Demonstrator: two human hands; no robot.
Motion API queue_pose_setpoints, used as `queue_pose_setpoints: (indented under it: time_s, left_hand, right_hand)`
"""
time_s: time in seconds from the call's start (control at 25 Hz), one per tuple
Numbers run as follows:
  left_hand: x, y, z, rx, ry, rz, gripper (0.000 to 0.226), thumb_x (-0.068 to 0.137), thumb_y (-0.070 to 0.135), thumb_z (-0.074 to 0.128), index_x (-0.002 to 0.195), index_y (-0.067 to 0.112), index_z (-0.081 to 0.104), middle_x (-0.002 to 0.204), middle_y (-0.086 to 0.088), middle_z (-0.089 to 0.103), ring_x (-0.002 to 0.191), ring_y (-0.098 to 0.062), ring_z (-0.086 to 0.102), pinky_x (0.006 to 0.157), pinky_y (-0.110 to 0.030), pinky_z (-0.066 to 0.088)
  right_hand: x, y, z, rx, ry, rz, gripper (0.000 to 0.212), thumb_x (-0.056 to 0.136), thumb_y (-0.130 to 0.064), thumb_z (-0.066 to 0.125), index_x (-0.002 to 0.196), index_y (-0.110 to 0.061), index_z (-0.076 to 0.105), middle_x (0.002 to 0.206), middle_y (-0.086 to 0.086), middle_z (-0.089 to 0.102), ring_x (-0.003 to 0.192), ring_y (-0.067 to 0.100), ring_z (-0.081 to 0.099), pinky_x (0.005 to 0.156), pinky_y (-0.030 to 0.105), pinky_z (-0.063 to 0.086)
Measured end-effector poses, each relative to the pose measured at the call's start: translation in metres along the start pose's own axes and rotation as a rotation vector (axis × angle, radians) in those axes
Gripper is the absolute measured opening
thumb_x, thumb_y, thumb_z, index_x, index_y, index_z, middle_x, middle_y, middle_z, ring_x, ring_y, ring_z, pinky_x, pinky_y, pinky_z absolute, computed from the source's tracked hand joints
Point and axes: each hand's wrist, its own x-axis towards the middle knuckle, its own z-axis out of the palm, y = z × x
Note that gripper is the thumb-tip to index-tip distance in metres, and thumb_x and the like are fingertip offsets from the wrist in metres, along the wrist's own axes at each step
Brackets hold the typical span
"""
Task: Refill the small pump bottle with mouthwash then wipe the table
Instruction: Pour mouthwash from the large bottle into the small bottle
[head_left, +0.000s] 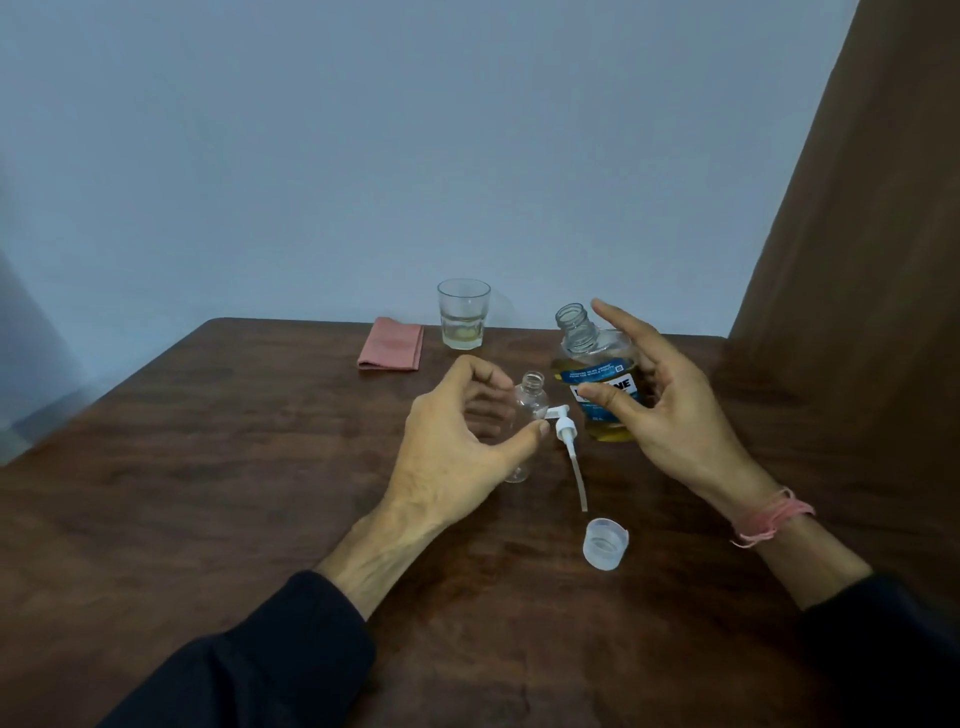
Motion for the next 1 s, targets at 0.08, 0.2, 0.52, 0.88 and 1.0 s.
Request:
queue_pose_setpoints:
  time_s: [0.08,0.2,0.52,0.88,1.0]
  left_hand:
    - [0.001,-0.002,-0.003,0.003,0.036,-0.01,0.049,0.081,0.037,0.104,0.118,0.038,0.071,0.109,0.013,0.085,0.1,-0.01,0.084,0.085,-0.037,0.072]
    - [0.001,-0.001,-0.005,0.017,0.045,-0.015,0.044,0.082,0.039,0.104,0.114,0.04,0.075,0.109,0.016,0.085,0.099,-0.008,0.084,0.081,-0.033,0.073]
    - [0.002,-0.001,-0.002,0.037,0.077,-0.015,0.039,0.081,0.036,0.105,0.105,0.035,0.074,0.107,0.012,0.084,0.098,-0.011,0.084,0.082,-0.038,0.073]
    - [0.0,0.001,-0.003,0.043,0.058,0.007,0.044,0.077,0.049,0.106,0.105,0.04,0.074,0.112,0.017,0.084,0.098,-0.008,0.085,0.082,-0.04,0.073]
    - [0.0,0.002,-0.002,0.039,0.06,0.018,0.044,0.076,0.05,0.107,0.104,0.041,0.074,0.114,0.018,0.084,0.098,-0.007,0.084,0.08,-0.038,0.073]
  right_hand:
    - [0.011,-0.004,0.007,-0.076,-0.006,-0.038,0.082,0.094,-0.021,0.081,0.159,-0.057,0.046,0.148,-0.004,0.069,0.124,0.005,0.073,0.092,0.033,0.068]
    - [0.018,-0.002,0.013,-0.176,0.003,-0.086,0.076,0.099,-0.017,0.08,0.16,-0.05,0.049,0.144,0.001,0.071,0.121,0.006,0.074,0.092,0.028,0.067]
    - [0.004,0.01,-0.006,-0.412,-0.032,-0.181,0.068,0.102,-0.023,0.077,0.159,-0.049,0.049,0.146,-0.015,0.064,0.127,0.002,0.068,0.101,0.026,0.063]
    - [0.0,0.01,-0.011,-0.502,-0.089,-0.188,0.069,0.103,-0.019,0.076,0.16,-0.047,0.048,0.15,-0.006,0.065,0.131,0.011,0.065,0.106,0.042,0.062]
    - [-0.001,0.008,-0.008,-0.516,-0.11,-0.214,0.068,0.103,-0.019,0.074,0.16,-0.047,0.049,0.148,-0.005,0.066,0.13,0.012,0.065,0.107,0.046,0.061]
